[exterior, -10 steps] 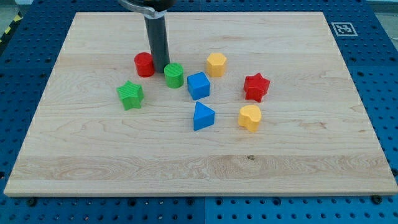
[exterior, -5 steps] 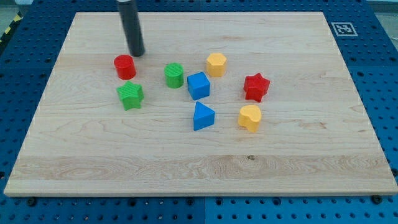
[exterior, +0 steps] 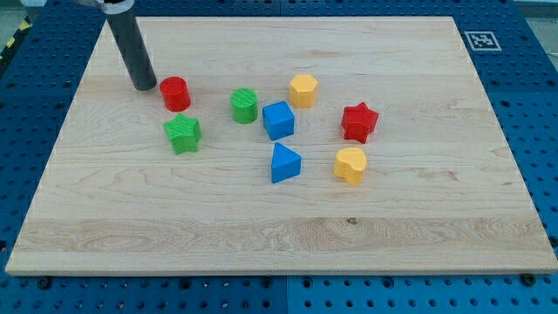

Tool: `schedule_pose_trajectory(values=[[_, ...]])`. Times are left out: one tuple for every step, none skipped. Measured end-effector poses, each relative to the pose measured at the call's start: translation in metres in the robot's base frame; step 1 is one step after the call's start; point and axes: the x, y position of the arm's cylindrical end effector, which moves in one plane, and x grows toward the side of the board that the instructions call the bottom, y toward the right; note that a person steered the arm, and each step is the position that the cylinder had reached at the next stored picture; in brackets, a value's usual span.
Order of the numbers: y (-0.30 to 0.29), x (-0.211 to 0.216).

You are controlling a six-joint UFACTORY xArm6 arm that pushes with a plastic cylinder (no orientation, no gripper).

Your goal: Push the red circle above the green star

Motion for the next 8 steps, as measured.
schedule_pose_trajectory(values=[[0.018,0.000],[0.023,0.000],[0.023,0.004],[0.023,0.004],[0.023,0.006],[0.023,0.012],[0.026,-0.006],[0.047,-0.021]])
